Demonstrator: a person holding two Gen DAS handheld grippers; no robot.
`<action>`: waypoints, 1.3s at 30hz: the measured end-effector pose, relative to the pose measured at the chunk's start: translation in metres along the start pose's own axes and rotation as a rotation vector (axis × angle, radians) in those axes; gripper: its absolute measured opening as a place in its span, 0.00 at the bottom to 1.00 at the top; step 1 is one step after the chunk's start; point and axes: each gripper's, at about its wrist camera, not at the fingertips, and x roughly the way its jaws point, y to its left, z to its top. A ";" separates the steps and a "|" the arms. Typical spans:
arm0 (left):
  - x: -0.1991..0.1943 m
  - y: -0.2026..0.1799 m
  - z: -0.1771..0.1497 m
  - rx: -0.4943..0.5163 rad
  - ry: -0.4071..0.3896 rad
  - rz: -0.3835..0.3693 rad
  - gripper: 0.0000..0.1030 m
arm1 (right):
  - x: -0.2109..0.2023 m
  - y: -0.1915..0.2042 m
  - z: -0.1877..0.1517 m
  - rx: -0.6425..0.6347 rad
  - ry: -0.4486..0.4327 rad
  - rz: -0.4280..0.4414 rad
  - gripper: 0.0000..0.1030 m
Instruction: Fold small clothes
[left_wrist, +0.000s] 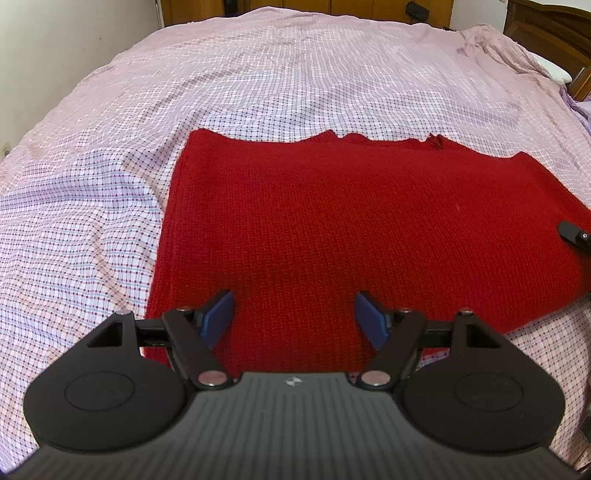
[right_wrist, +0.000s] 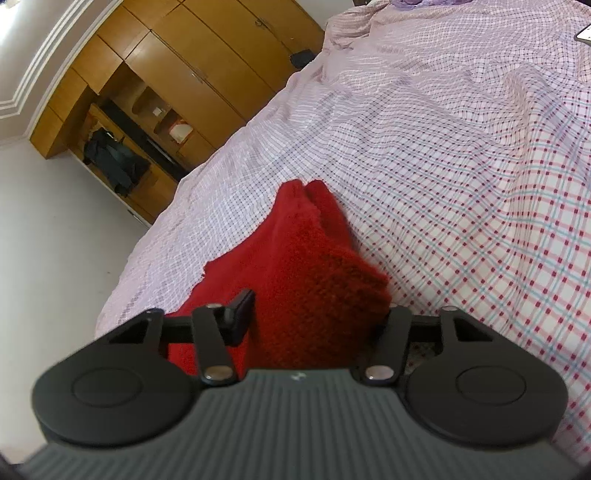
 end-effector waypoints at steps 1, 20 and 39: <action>0.000 0.000 0.000 0.001 0.001 0.001 0.75 | 0.000 0.001 0.000 -0.003 0.000 0.001 0.50; -0.024 0.035 0.009 -0.047 -0.030 0.033 0.75 | -0.019 0.064 0.014 -0.233 -0.053 0.023 0.31; -0.040 0.092 -0.001 -0.106 -0.043 0.078 0.75 | -0.017 0.154 0.007 -0.495 -0.077 0.091 0.29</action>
